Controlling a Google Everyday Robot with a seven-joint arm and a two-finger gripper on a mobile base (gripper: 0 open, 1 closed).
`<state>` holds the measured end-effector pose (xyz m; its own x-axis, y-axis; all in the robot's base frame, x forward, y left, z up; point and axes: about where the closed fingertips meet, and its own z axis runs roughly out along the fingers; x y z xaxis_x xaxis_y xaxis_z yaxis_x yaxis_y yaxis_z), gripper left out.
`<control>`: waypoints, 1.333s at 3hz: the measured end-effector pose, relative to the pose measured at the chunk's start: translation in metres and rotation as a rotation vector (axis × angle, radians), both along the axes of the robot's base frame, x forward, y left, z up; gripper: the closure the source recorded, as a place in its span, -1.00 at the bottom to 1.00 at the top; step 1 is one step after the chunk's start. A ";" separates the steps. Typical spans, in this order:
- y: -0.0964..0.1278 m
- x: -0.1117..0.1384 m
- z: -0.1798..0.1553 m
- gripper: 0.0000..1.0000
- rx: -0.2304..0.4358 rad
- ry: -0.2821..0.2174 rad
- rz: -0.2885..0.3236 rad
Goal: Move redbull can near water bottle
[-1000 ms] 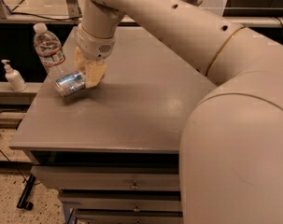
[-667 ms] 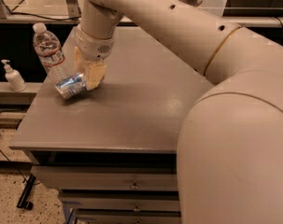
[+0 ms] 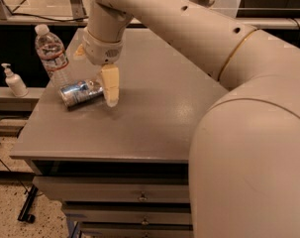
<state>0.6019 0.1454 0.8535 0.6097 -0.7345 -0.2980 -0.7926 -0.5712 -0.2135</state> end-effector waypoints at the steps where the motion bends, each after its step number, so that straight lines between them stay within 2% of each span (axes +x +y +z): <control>1: -0.031 0.003 0.049 -1.00 0.087 -0.020 -0.082; 2: -0.092 0.006 0.114 -1.00 0.190 -0.090 -0.205; 3: -0.170 -0.002 0.180 -1.00 0.271 -0.180 -0.337; 4: -0.179 -0.002 0.188 -1.00 0.282 -0.195 -0.353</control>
Offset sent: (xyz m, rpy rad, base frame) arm 0.0112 -0.1992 0.2100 0.3219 -0.1923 -0.3956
